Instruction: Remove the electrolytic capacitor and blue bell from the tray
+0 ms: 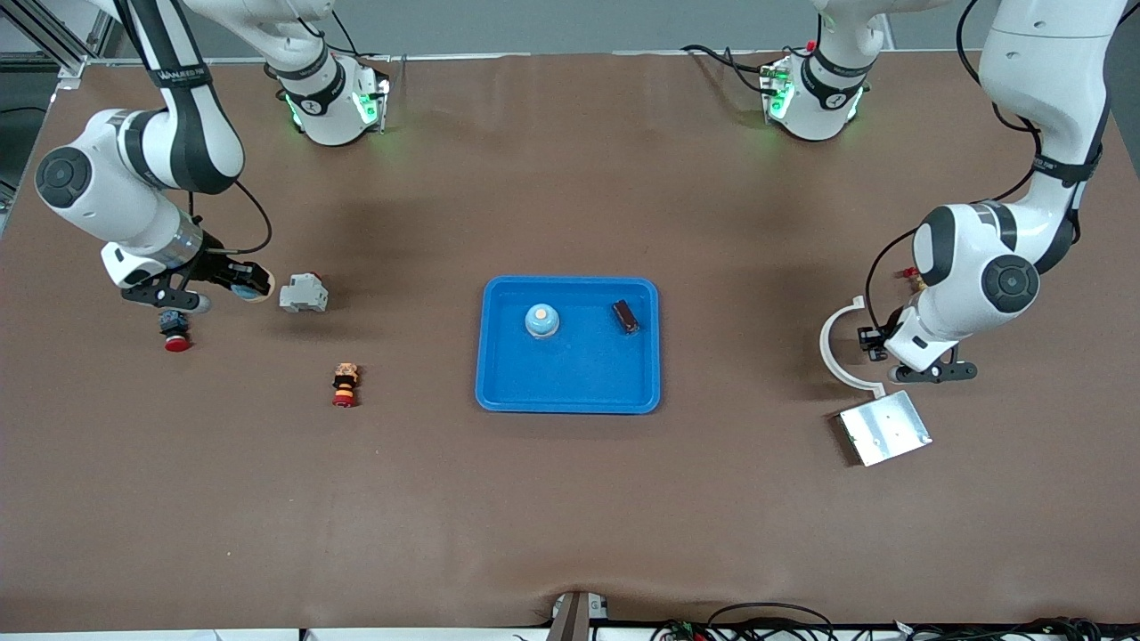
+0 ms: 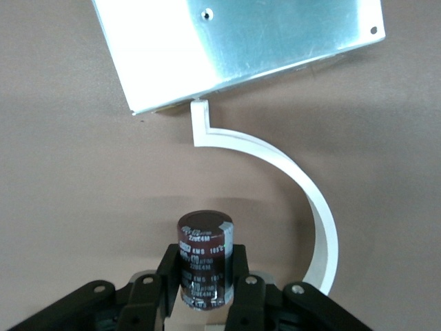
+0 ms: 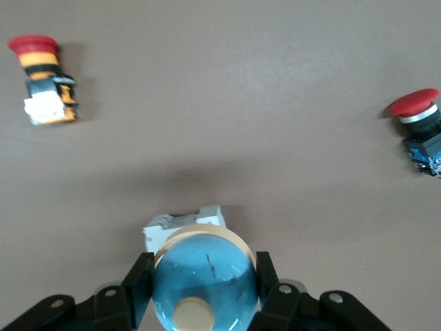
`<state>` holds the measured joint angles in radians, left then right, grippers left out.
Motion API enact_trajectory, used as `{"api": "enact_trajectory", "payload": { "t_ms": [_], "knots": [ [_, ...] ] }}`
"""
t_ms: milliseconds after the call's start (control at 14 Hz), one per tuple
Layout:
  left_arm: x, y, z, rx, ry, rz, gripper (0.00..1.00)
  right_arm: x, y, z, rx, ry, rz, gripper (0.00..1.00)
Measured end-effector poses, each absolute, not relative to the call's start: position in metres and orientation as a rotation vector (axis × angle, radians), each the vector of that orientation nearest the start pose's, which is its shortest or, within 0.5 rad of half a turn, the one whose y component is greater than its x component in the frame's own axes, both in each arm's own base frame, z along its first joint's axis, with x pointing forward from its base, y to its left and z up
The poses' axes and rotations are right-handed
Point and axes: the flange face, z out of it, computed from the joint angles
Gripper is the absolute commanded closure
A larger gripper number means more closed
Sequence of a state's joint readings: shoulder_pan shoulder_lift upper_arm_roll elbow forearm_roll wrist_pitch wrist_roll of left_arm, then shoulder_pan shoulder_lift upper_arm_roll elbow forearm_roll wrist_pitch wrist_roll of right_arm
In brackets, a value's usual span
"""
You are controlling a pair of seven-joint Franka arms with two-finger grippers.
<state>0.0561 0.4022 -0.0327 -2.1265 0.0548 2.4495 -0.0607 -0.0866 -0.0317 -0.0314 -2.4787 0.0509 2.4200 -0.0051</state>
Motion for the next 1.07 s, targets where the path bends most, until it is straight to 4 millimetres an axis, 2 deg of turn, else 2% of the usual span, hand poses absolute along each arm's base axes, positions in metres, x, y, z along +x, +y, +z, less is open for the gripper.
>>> {"api": "enact_trajectory", "payload": {
  "t_ms": [143,571,714,929,1071],
  "knots": [
    [0.569,0.013,0.209,-3.117,-0.068,0.125,1.00,0.454,-0.074,0.291,-3.102,0.201,0.010,1.00],
    [0.568,0.013,0.193,-3.116,-0.071,0.163,1.00,0.425,-0.149,0.269,-3.113,0.161,-0.024,1.00],
    [0.567,0.013,0.190,-3.116,-0.073,0.173,1.00,0.421,-0.158,0.265,-3.110,0.175,-0.012,1.00],
    [0.566,0.012,0.186,-3.113,-0.104,0.187,1.00,0.420,-0.159,0.259,-3.108,0.180,-0.001,1.00],
    [0.566,0.012,0.184,-3.111,-0.127,0.193,0.83,0.419,-0.164,0.251,-3.101,0.184,-0.002,1.00]
  ]
}}
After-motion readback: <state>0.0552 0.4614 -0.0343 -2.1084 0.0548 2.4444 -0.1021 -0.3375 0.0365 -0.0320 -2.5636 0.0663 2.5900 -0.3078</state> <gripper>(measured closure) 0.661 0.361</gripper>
